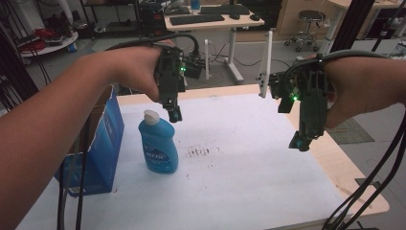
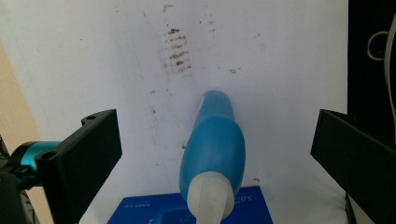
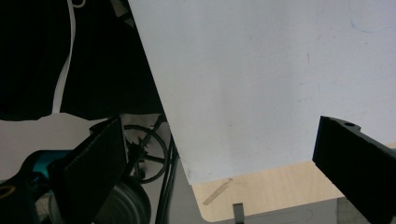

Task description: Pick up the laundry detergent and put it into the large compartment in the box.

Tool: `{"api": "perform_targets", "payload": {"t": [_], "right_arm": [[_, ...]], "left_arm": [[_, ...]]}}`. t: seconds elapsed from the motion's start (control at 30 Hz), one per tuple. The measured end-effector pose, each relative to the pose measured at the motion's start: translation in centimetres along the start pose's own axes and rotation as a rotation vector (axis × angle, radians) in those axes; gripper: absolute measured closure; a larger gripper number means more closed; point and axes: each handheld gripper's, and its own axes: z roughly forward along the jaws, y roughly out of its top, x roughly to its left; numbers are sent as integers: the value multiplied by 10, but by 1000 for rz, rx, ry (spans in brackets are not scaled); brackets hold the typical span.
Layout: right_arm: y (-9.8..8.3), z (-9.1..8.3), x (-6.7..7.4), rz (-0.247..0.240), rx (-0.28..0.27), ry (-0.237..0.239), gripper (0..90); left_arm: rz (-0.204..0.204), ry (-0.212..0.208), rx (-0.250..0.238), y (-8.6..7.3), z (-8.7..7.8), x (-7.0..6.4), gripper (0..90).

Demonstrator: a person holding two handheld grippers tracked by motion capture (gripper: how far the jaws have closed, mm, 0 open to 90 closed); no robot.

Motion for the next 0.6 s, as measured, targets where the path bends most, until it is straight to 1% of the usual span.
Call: {"api": "perform_targets", "payload": {"t": [0.03, 0.1, 0.13, 0.17, 0.23, 0.27, 0.3, 0.33, 0.37, 0.4, 0.43, 0.47, 0.5, 0.53, 0.57, 0.6], "right_arm": [[1, 0, -2, -14, 12, -3, 21], [1, 1, -2, -12, 18, -3, 21], [3, 1, -1, 2, 12, 0, 21], [4, 1, -2, -8, 18, -7, 21], [5, 1, -3, -12, 20, -9, 21], [6, 1, -2, -5, 16, -11, 21], [7, 1, -3, -12, 17, -14, 21], [8, 1, -2, 4, 21, -14, 21], [8, 1, -2, 4, 21, -14, 21], [8, 1, -1, 14, 15, -11, 21], [8, 2, -2, 5, 20, -14, 21], [8, 2, -1, 7, 21, -13, 21], [9, 2, 0, 20, 15, -11, 21], [8, 2, 0, 9, 21, -15, 21], [8, 2, 0, 9, 21, -15, 21], [8, 3, 1, 12, 20, -15, 21]], "left_arm": [[13, 4, 4, -5, -1, -1, 17], [18, 4, 6, -8, -2, -1, 17], [21, 3, 6, -11, -2, -1, 17], [32, 5, 6, -15, -3, -2, 17], [33, -1, 8, -17, -3, -2, 17], [33, -6, 6, -19, -2, -2, 17], [40, -9, 8, -22, -1, 0, 17], [40, -9, 8, -22, -1, 0, 17], [39, -14, 11, -23, 0, 0, 17], [50, -14, 16, -25, 2, 0, 17], [65, -15, 20, -26, 5, -1, 17], [77, -18, 20, -27, 7, 0, 18], [85, -18, 17, -28, 9, 0, 17], [95, -21, 18, -30, 11, 0, 17], [95, -21, 18, -30, 11, 0, 17], [105, -26, 21, -33, 15, 1, 17]]}}
